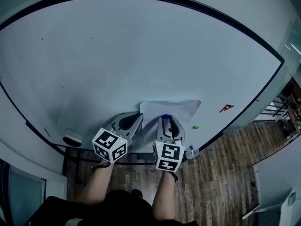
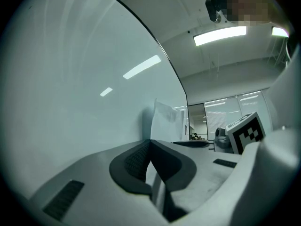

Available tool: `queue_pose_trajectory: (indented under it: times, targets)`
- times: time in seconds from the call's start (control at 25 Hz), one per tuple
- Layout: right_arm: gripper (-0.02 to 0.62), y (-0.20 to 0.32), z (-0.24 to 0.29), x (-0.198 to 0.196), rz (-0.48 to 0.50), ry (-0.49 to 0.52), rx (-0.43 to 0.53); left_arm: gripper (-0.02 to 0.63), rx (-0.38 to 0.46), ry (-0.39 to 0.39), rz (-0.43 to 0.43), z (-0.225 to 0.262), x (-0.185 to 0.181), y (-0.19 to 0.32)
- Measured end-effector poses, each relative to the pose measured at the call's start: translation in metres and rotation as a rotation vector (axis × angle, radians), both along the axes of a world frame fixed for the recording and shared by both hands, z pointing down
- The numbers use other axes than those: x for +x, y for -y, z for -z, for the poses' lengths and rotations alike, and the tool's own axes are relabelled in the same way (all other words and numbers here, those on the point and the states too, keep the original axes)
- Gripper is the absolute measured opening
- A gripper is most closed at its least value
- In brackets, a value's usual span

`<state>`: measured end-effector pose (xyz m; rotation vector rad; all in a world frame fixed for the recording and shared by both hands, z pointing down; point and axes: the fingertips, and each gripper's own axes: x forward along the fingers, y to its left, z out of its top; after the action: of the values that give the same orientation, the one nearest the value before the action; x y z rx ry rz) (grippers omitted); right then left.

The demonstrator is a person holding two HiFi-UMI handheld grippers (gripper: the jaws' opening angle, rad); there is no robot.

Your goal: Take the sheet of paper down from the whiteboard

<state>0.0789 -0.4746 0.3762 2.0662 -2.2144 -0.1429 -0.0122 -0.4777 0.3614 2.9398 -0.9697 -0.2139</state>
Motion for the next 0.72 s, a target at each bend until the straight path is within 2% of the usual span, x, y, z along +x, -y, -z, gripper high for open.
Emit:
queue_pose_trajectory:
  times: [0.32,0.72]
  targets:
    - [0.132,-0.0014,0.0002,-0.0009,0.008,0.008,-0.012,0.020,-0.005,0.013,-0.008,-0.0038,-0.0028,-0.0020]
    - [0.130,-0.0020,0.0038,0.0030,0.013,0.026,-0.011,0.020,-0.041,-0.006,-0.026,-0.0069,-0.0057,-0.0052]
